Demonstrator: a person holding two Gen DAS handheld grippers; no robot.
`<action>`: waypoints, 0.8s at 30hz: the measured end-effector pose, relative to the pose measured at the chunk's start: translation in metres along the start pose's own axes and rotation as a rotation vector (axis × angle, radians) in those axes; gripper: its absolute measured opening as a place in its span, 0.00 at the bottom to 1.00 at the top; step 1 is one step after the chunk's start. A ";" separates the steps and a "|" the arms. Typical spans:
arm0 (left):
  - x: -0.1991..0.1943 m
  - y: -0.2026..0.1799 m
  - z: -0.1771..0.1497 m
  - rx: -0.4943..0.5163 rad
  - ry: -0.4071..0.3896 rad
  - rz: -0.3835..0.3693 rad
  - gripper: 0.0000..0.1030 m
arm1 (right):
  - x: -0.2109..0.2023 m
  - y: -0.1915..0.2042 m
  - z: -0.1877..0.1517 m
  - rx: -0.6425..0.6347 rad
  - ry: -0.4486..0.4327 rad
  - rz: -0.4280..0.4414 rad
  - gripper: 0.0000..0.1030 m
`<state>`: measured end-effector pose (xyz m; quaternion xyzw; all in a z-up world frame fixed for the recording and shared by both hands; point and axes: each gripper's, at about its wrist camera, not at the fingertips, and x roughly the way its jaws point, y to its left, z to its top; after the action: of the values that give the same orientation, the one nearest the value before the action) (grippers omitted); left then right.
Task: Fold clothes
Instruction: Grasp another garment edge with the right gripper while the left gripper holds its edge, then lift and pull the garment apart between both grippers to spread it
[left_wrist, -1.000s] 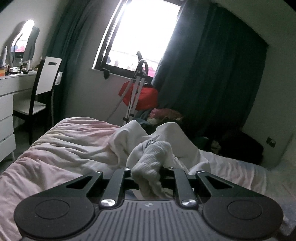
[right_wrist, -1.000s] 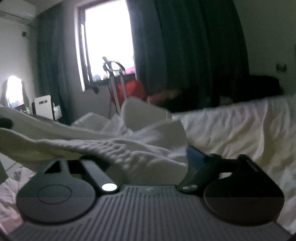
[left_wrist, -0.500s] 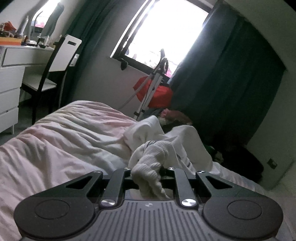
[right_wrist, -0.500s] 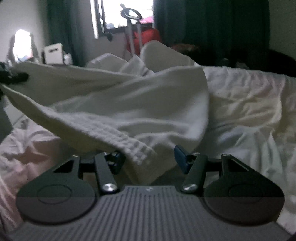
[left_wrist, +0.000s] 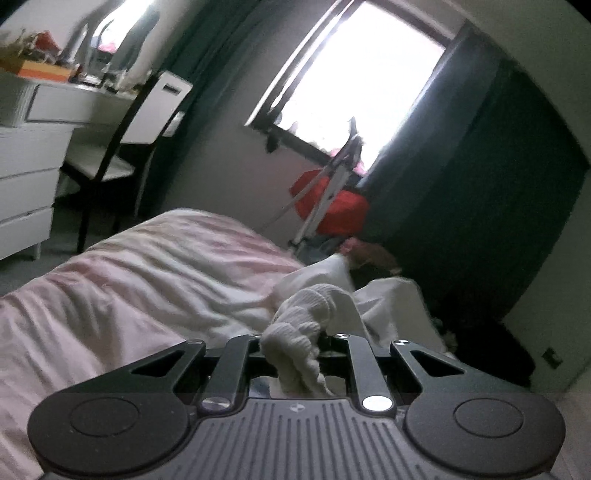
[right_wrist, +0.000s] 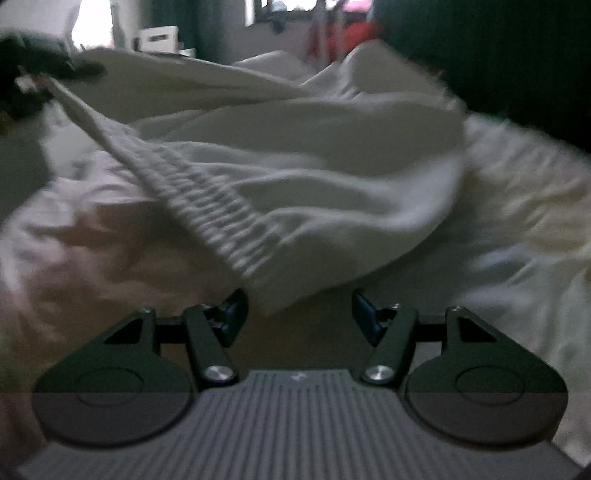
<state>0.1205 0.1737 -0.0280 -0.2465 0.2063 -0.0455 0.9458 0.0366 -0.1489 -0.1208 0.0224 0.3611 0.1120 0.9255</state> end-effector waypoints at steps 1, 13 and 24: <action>0.004 0.004 -0.002 -0.001 0.020 0.020 0.15 | -0.002 -0.004 0.001 0.039 0.011 0.062 0.62; 0.018 0.033 -0.013 -0.034 0.136 -0.015 0.30 | 0.015 -0.090 -0.010 0.779 -0.053 0.230 0.81; 0.036 0.043 -0.022 0.006 0.233 0.031 0.52 | 0.051 -0.101 0.001 0.771 -0.091 0.308 0.81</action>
<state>0.1435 0.1949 -0.0798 -0.2334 0.3186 -0.0599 0.9168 0.0926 -0.2356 -0.1660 0.4260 0.3278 0.1047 0.8367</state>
